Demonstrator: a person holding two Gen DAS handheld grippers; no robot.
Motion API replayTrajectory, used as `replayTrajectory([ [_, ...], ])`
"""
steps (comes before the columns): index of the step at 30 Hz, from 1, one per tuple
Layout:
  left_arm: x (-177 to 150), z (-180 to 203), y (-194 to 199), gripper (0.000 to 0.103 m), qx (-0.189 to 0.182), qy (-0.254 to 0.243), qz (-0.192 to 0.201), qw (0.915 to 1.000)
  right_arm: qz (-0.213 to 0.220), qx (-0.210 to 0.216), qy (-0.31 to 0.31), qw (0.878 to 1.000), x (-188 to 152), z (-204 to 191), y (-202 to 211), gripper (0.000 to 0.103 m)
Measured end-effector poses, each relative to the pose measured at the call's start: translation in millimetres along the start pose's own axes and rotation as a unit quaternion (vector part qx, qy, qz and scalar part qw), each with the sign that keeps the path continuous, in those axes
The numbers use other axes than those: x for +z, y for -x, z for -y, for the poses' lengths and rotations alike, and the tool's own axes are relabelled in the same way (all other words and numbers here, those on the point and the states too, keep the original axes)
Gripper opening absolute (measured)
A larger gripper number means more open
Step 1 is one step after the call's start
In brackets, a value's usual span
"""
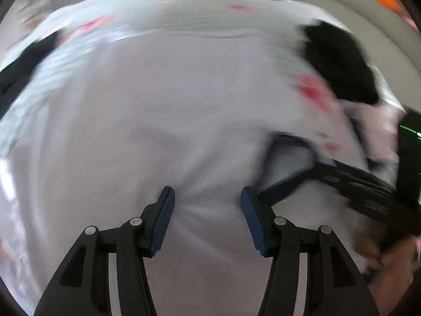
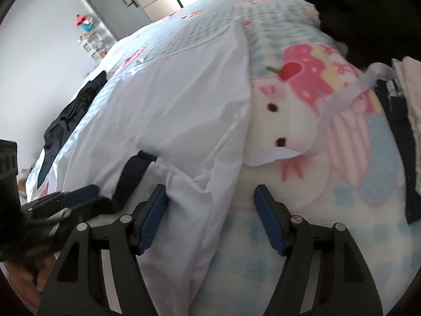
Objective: Fold clothes
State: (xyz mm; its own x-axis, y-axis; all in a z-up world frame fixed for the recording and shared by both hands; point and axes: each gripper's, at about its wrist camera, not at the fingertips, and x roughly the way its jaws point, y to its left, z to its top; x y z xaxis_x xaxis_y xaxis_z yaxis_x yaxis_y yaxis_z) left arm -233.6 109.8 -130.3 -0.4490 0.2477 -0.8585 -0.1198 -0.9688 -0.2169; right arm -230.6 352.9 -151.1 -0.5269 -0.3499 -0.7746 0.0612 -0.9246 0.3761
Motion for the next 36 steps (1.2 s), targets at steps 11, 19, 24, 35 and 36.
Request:
replayTrajectory([
  [11, -18.7, 42.6, 6.3, 0.055, -0.117, -0.100, 0.019, 0.9879, -0.002, 0.098, -0.048, 0.994, 7.1, 8.4, 10.3, 0.070],
  [19, -5.6, 8.8, 8.9, 0.053, -0.032, 0.032, 0.036, 0.9983, -0.015, 0.055, 0.046, 0.997, 5.7, -15.4, 18.0, 0.070],
  [24, -0.2, 14.9, 20.6, 0.054, -0.071, 0.002, 0.054, 0.9960, -0.018, 0.041, 0.077, 0.996, 7.2, -21.1, 17.5, 0.070],
  [35, -7.3, 7.7, 25.6, 0.049, -0.006, 0.006, 0.058, 0.9983, -0.021, -0.025, 0.055, 0.998, 3.9, -29.2, -3.0, 0.069],
  [36, -10.9, 10.1, 36.8, 0.049, -0.022, -0.003, 0.074, 0.9970, -0.017, -0.028, 0.055, 0.998, 0.5, -31.1, 3.2, 0.069],
])
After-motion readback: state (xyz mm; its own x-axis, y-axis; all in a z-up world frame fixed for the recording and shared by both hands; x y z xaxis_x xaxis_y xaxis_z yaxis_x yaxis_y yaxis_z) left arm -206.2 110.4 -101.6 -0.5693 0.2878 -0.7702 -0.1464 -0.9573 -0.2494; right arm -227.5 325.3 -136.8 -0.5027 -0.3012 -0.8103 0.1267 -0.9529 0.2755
